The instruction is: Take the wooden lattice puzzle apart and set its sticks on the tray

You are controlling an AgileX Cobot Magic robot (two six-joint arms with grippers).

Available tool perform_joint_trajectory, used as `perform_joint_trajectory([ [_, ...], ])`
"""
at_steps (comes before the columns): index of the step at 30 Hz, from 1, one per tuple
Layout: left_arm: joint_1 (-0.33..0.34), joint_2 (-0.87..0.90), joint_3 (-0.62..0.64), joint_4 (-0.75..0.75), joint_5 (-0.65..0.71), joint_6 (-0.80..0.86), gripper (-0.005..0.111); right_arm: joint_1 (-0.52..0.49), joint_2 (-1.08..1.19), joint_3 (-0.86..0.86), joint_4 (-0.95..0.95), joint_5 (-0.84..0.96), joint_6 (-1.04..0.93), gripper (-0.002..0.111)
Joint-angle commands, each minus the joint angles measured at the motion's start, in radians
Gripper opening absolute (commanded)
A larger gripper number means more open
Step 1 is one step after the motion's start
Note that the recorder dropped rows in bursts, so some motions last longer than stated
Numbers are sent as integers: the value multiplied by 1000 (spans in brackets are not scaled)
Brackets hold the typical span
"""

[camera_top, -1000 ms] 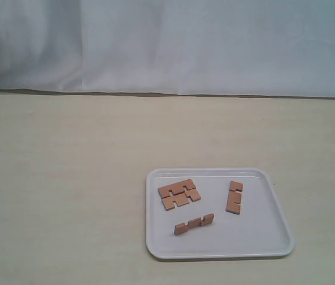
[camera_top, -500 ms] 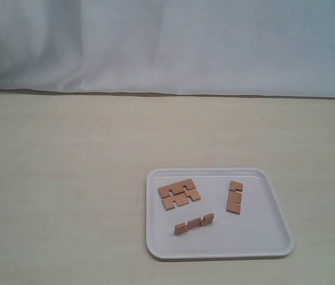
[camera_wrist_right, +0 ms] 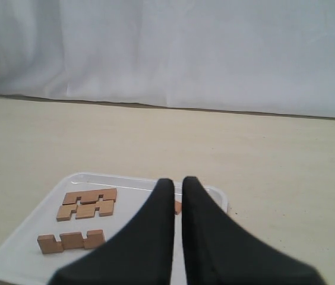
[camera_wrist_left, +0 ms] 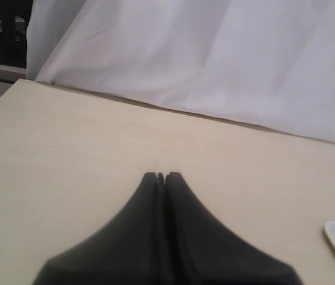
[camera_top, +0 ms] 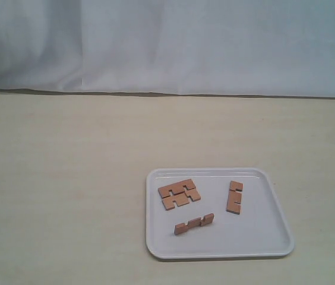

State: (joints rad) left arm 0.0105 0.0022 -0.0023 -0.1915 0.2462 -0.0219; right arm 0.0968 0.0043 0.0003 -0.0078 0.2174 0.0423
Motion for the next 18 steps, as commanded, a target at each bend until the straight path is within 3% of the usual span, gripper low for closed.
perform_joint_trajectory([
  [1,-6,-2,2,15,28,-10,0,-1,-4,0,-1,-5,-5,5],
  [18,-6,-2,2,22,74,-8,0,-1,-4,0,-1,-7,-5,5],
])
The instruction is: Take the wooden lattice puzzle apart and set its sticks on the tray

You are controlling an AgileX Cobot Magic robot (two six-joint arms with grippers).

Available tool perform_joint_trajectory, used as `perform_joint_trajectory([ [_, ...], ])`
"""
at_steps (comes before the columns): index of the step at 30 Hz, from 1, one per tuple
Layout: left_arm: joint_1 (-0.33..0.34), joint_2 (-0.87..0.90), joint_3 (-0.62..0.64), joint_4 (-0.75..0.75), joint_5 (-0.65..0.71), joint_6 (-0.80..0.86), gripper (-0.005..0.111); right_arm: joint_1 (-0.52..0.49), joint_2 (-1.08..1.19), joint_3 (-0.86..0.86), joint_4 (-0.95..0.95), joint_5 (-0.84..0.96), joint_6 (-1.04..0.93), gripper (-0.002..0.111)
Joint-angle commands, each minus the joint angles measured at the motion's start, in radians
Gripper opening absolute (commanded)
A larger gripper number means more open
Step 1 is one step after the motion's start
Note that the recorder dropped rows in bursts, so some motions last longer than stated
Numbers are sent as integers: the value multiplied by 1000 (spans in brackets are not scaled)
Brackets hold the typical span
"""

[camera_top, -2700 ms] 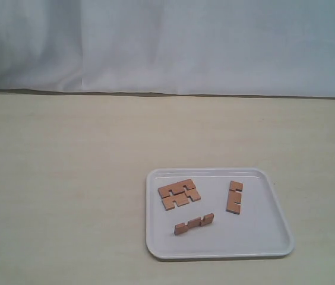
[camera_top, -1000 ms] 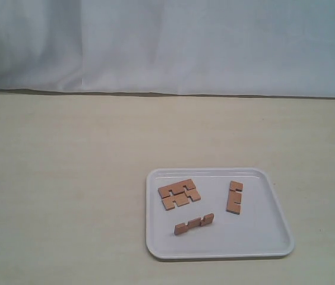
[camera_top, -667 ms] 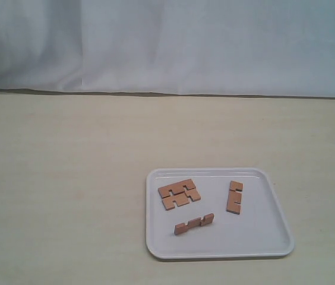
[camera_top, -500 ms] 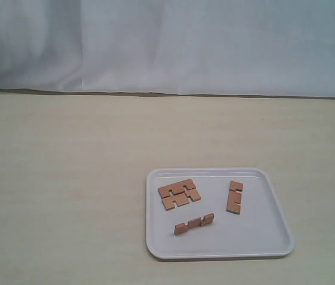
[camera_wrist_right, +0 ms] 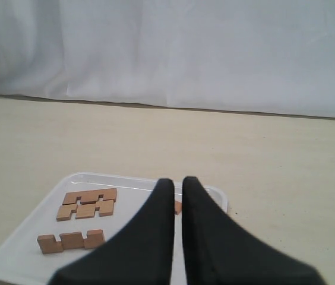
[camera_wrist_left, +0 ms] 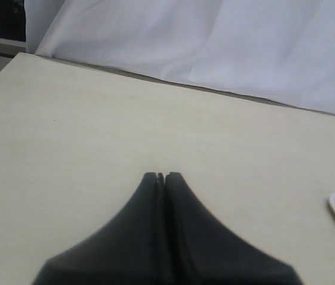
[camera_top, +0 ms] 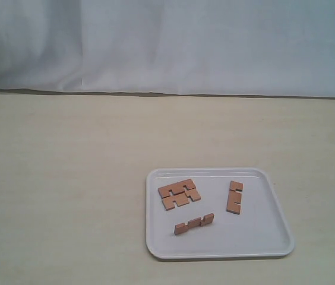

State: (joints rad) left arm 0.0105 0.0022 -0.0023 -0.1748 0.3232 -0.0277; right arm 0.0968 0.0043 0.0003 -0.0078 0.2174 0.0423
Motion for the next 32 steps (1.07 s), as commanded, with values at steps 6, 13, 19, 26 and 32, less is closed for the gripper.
perform_joint_trajectory([
  [6,-6,-2,2,6,-3,-2,0,-1,-4,0,-1,-7,-5,5],
  [13,-6,-2,2,38,-3,28,0,-1,-4,0,-1,-7,-5,5],
  [19,-6,-2,2,69,-3,34,0,-1,-4,0,-1,-7,-5,5],
  [26,-6,-2,2,92,-3,34,0,-1,-4,0,-1,-7,-5,5],
  [32,-6,-2,2,95,0,34,0,-1,-4,0,-1,-7,-5,5],
])
